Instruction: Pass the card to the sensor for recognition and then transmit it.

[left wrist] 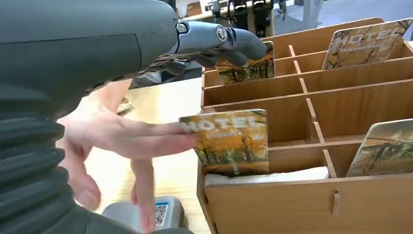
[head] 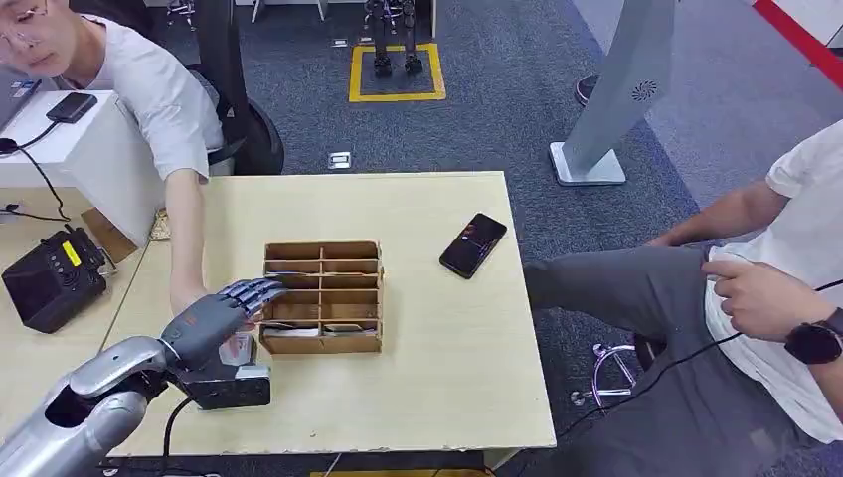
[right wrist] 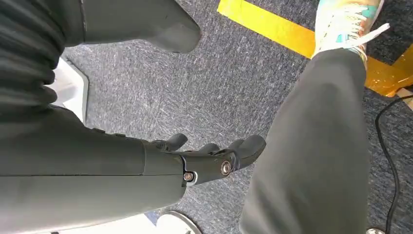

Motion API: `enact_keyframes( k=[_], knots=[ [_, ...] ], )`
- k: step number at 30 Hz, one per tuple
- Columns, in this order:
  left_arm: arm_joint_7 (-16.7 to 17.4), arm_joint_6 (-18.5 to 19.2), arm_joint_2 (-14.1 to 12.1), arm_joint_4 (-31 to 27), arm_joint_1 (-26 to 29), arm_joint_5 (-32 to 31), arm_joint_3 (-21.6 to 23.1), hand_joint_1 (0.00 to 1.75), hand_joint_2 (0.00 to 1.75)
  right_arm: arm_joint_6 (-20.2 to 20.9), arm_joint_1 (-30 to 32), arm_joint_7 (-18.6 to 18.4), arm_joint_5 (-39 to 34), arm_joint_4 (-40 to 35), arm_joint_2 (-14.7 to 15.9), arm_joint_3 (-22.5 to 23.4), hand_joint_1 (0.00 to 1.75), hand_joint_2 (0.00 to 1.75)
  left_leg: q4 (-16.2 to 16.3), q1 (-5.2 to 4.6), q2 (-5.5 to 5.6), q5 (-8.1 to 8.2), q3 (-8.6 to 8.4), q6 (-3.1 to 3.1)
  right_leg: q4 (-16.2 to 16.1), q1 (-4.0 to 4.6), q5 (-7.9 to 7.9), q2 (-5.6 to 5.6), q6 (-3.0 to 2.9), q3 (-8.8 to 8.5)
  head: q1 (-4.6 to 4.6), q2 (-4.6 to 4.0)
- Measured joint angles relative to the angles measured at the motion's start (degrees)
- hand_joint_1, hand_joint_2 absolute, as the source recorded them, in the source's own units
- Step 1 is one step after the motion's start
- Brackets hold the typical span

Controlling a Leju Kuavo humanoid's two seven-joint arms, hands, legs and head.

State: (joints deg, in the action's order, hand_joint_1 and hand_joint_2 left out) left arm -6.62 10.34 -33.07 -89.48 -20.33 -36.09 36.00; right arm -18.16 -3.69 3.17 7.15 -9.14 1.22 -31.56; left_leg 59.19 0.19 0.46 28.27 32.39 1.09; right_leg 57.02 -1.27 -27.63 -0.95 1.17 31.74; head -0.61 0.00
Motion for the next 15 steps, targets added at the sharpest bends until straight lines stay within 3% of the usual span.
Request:
enact_keyframes(
  k=[15],
  knots=[
    [0.1,-0.1,0.7,0.3,0.0,-1.0,0.0,0.0,1.75,0.0,0.0,0.0,0.2,0.0,0.0,0.0,0.0,1.75,0.0,0.0,0.0,0.0,0.0,0.0,0.0,0.0,0.0,0.0,0.0,0.0,0.0,0.0]
  ],
)
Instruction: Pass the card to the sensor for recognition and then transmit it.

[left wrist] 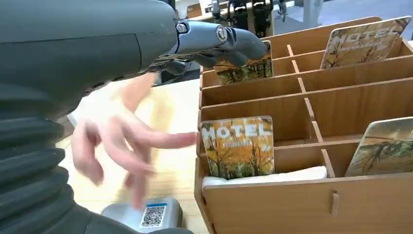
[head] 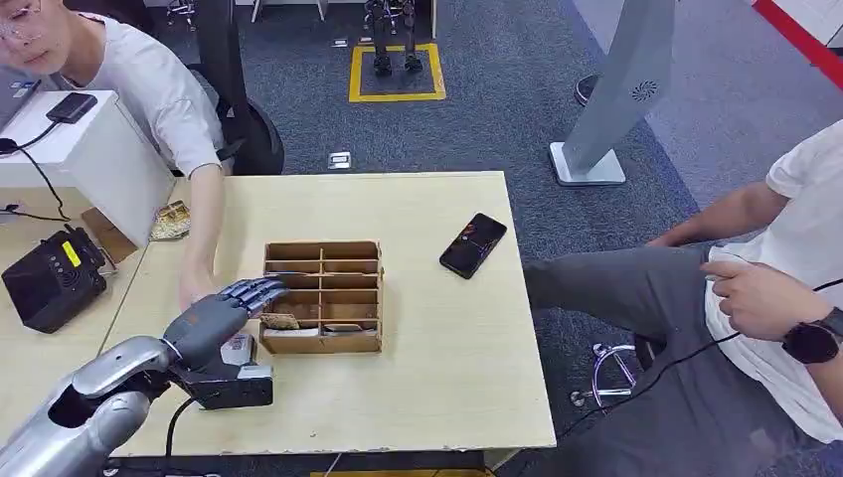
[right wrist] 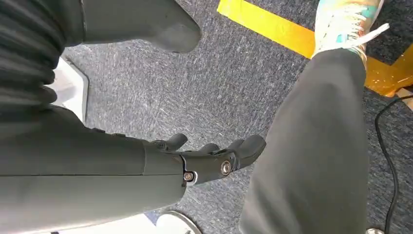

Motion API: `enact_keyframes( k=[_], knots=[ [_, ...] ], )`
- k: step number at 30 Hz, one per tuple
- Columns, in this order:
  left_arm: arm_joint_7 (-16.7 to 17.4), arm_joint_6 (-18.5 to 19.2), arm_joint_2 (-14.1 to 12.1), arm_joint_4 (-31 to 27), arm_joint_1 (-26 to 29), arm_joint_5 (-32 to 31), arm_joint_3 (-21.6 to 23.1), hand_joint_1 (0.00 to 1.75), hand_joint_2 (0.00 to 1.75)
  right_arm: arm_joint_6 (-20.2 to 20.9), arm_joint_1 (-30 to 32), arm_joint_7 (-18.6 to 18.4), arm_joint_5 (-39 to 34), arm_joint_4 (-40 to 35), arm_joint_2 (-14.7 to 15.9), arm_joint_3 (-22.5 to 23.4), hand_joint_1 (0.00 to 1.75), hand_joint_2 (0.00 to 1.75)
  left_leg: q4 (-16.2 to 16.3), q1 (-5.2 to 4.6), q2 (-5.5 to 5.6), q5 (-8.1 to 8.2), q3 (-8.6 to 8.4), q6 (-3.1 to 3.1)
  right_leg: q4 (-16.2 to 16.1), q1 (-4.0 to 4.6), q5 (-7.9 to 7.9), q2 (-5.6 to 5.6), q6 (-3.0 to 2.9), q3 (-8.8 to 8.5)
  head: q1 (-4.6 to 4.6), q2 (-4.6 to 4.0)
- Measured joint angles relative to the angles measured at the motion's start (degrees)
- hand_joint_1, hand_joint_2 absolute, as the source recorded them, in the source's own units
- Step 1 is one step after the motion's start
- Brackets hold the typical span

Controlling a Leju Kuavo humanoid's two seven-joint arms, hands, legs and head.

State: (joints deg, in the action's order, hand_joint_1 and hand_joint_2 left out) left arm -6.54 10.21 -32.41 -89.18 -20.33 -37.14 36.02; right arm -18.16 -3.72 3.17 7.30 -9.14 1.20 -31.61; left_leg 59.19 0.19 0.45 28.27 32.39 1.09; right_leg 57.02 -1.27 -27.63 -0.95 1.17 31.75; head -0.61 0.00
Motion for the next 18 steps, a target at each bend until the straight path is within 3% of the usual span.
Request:
enact_keyframes(
  k=[18],
  knots=[
    [0.0,0.0,1.2,1.0,0.0,-0.2,0.1,0.0,1.75,0.0,-0.2,0.0,0.1,0.0,-0.1,0.0,0.0,1.75,0.0,0.0,-0.01,0.0,0.0,0.0,0.0,0.0,0.0,0.0,0.0,0.01,0.0,0.0]
  ],
)
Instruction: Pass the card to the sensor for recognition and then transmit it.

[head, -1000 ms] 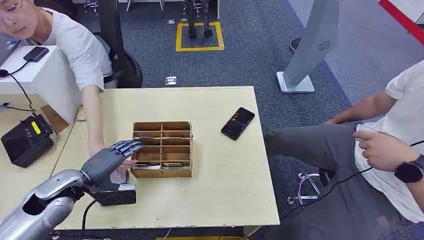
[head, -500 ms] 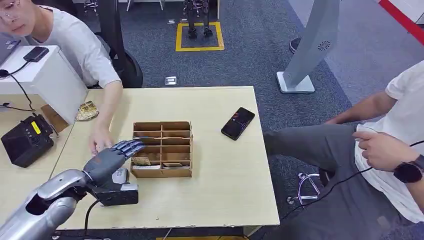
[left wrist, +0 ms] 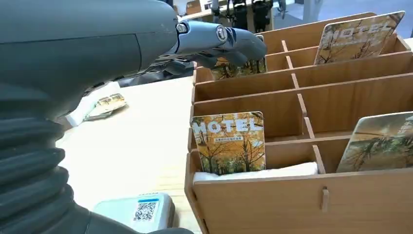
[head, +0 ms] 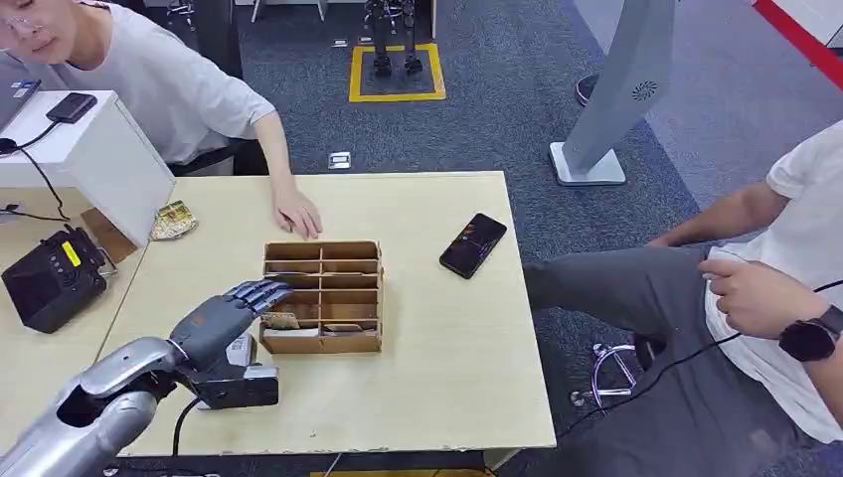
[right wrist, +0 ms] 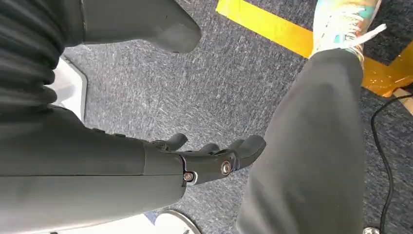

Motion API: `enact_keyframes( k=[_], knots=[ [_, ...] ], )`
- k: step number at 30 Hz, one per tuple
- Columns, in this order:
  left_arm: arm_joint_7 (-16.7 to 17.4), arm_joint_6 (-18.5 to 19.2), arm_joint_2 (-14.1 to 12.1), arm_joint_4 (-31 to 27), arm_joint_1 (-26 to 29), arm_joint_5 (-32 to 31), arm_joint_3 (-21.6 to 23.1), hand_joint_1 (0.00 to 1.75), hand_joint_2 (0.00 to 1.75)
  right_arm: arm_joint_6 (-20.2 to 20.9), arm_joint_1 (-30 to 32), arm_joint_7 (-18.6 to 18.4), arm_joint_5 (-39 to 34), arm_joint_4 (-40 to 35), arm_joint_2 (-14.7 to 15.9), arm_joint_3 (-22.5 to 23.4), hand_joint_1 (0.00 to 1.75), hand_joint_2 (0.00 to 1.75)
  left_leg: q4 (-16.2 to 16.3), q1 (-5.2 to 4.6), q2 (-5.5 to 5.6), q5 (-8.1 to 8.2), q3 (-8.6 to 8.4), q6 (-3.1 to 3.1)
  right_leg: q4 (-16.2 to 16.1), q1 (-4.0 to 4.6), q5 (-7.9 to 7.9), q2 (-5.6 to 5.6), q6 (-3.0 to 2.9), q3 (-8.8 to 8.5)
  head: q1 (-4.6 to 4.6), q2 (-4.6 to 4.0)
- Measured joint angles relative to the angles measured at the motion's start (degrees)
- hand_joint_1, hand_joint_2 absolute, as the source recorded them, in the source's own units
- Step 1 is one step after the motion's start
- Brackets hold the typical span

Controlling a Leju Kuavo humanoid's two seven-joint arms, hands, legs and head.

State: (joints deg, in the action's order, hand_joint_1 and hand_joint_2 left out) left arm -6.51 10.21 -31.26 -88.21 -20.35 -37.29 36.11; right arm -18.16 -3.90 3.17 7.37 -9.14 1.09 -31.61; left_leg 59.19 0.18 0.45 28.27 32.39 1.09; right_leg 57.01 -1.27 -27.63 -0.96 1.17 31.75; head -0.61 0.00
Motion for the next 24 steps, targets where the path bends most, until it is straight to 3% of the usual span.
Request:
enact_keyframes(
  k=[24],
  knots=[
    [2.0,-2.3,2.0,1.4,0.0,-1.2,0.7,0.0,1.75,0.0,0.0,0.0,0.1,0.0,0.0,0.0,0.0,1.75,0.0,0.0,0.01,0.0,0.0,0.0,0.0,0.0,0.0,0.0,0.0,0.0,0.0,0.0]
  ],
)
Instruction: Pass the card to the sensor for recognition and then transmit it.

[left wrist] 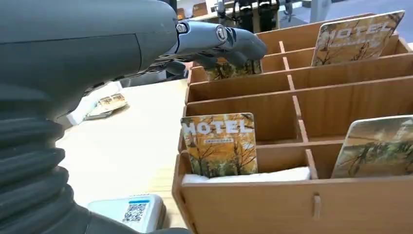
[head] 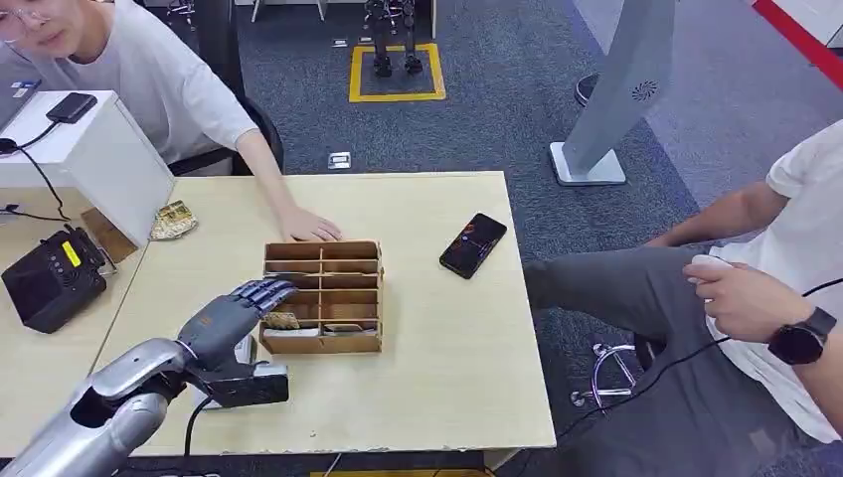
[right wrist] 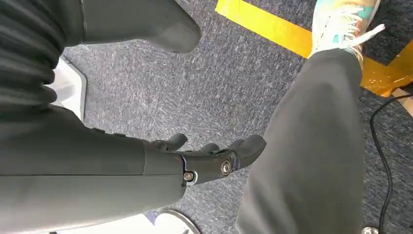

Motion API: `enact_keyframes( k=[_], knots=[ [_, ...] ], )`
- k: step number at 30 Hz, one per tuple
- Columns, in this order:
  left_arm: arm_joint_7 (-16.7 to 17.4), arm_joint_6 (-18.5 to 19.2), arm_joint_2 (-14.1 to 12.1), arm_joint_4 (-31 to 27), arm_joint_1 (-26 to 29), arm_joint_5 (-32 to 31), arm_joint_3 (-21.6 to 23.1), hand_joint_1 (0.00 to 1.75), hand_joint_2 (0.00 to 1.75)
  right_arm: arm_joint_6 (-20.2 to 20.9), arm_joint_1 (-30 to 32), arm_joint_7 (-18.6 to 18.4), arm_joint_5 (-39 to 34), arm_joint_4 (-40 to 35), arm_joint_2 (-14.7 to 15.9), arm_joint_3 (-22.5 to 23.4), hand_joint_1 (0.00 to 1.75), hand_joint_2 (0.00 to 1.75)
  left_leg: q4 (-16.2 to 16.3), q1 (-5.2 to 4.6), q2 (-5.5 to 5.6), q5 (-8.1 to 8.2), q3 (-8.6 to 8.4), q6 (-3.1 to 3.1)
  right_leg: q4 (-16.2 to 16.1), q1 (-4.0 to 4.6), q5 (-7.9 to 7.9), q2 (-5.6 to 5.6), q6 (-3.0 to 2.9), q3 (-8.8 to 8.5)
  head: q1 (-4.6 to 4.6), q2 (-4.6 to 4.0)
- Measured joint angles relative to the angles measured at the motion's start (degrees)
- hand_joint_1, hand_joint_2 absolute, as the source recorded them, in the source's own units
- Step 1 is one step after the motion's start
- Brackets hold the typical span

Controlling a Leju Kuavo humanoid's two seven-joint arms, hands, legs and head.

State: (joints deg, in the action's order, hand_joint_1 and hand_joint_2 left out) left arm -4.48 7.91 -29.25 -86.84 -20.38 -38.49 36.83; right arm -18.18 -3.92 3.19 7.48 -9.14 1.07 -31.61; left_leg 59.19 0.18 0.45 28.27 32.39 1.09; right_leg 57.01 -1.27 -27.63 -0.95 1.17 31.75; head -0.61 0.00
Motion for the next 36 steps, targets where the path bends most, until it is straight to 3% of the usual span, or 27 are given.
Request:
enact_keyframes(
  k=[28,36],
  knots=[
    [1.0,-0.8,3.3,4.1,0.0,-1.3,0.0,0.0,1.75,-0.1,0.0,0.0,0.3,-0.1,-0.1,0.0,0.0,1.75,0.0,-0.01,0.0,0.0,0.0,0.0,0.0,0.0,0.0,0.0,0.0,0.0,0.0,0.0],
    [1.6,-3.1,4.2,4.4,0.0,-0.9,-0.1,0.0,1.75,-0.1,0.0,0.1,0.3,-0.1,-0.2,0.0,0.0,1.75,0.0,0.0,0.0,0.0,0.0,0.0,0.0,0.0,0.0,0.0,0.0,0.0,0.0,0.0]
  ],
)
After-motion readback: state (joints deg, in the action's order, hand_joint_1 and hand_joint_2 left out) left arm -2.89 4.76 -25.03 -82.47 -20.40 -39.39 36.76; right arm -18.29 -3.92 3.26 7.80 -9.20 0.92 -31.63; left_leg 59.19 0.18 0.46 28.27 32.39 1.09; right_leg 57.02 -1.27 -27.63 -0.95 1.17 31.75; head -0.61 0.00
